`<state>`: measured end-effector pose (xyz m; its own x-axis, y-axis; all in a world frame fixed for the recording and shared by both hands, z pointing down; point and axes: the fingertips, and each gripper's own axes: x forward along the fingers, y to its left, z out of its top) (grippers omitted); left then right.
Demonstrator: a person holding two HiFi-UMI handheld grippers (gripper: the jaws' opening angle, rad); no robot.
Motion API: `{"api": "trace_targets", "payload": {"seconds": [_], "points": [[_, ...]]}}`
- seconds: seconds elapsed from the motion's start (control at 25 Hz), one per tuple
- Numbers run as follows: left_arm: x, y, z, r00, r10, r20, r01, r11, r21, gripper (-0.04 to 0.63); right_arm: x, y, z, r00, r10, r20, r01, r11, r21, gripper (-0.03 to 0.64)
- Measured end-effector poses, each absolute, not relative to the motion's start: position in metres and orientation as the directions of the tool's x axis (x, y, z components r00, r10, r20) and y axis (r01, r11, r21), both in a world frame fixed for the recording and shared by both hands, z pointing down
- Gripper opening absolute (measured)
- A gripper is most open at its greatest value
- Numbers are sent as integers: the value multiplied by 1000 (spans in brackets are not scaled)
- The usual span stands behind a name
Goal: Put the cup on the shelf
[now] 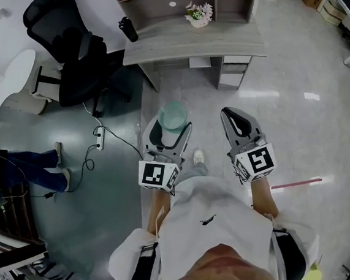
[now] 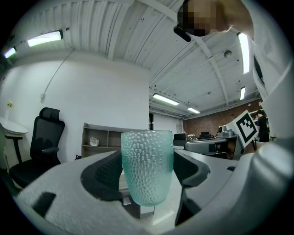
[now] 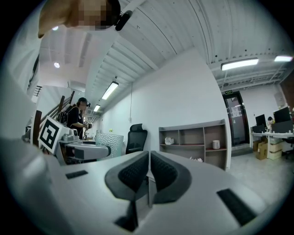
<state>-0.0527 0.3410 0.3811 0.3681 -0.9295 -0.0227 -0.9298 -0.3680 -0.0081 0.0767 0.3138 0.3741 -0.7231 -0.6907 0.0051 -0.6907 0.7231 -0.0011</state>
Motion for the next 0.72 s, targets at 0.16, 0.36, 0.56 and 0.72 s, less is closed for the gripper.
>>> {"api": "trace_targets", "payload": {"seconds": [0.16, 0.36, 0.56, 0.72], "points": [[-64, 319, 379, 381, -924, -28, -924, -381, -5, 362, 62, 294, 375, -719, -695, 11, -695, 719, -4, 35], [-80, 291, 377, 397, -917, -34, -918, -397, -1, 362, 46, 268, 372, -707, -707, 17, -707, 707, 3, 35], [-95, 264, 378, 417, -908, -37, -909, -417, 2, 362, 30, 244, 372, -693, -720, 19, -720, 694, 11, 35], [-107, 245, 379, 433, -901, -35, -901, -433, 1, 362, 16, 228, 373, -684, -729, 22, -729, 684, 12, 35]]}}
